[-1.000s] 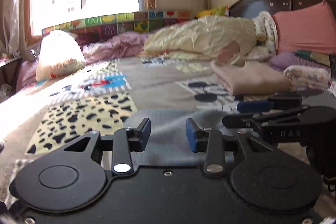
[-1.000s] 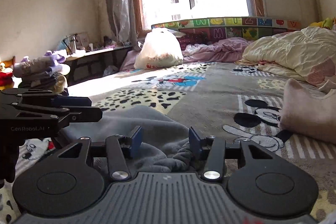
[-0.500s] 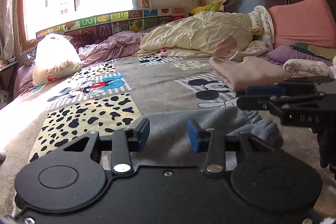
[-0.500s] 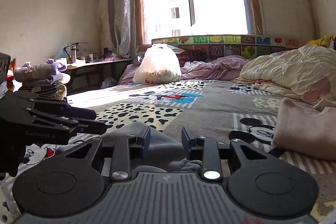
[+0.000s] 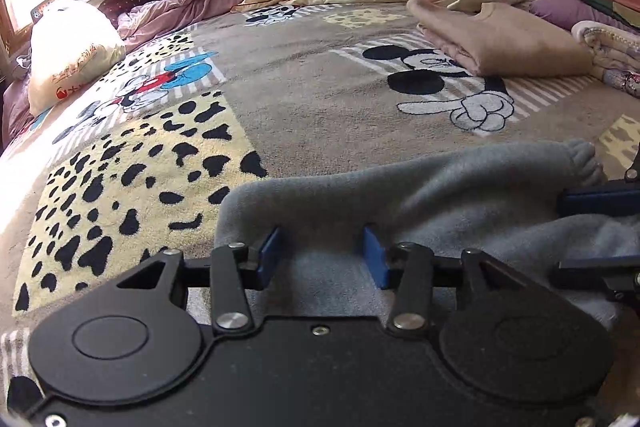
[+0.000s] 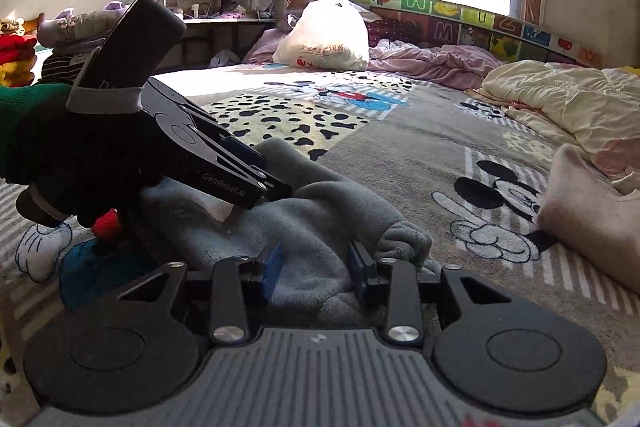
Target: Fold clothes
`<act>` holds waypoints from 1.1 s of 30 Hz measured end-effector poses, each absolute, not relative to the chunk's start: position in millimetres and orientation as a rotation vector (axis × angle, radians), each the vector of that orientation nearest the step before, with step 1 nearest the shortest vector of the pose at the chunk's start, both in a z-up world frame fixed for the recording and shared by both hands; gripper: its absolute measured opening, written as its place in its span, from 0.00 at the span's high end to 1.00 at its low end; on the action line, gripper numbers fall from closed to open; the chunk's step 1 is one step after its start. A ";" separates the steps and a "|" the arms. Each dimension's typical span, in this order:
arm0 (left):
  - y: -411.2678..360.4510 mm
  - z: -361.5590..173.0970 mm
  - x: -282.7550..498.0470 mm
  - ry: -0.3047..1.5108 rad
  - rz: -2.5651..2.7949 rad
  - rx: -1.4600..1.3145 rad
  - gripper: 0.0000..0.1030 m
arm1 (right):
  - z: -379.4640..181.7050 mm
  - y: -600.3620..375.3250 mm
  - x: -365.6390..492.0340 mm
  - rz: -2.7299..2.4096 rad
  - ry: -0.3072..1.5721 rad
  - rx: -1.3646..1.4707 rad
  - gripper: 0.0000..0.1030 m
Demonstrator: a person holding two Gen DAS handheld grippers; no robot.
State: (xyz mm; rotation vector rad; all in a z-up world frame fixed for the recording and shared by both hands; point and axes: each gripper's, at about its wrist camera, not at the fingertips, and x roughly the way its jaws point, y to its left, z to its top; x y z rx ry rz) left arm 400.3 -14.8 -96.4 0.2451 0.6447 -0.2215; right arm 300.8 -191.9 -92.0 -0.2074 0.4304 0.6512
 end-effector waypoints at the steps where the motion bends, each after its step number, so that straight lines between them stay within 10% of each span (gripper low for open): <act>1: -10.2 -85.4 387.3 0.585 -0.216 0.220 0.55 | -83.6 -193.1 293.6 0.651 0.346 -0.195 0.59; 20: -6.7 -124.6 330.0 0.515 -0.146 0.220 0.51 | -108.3 -186.4 320.7 0.569 0.386 -0.164 0.49; 22: 4.9 -99.0 316.6 0.506 -0.104 0.081 0.50 | -103.3 -199.4 310.6 0.555 0.357 -0.078 0.45; 24: 26.1 -81.9 290.6 0.444 -0.088 -0.131 0.40 | -105.1 -220.2 305.3 0.536 0.385 0.065 0.15; 33: 124.9 -122.1 261.9 0.547 -0.062 -0.892 0.29 | -129.5 -298.5 286.6 0.494 0.509 0.733 0.12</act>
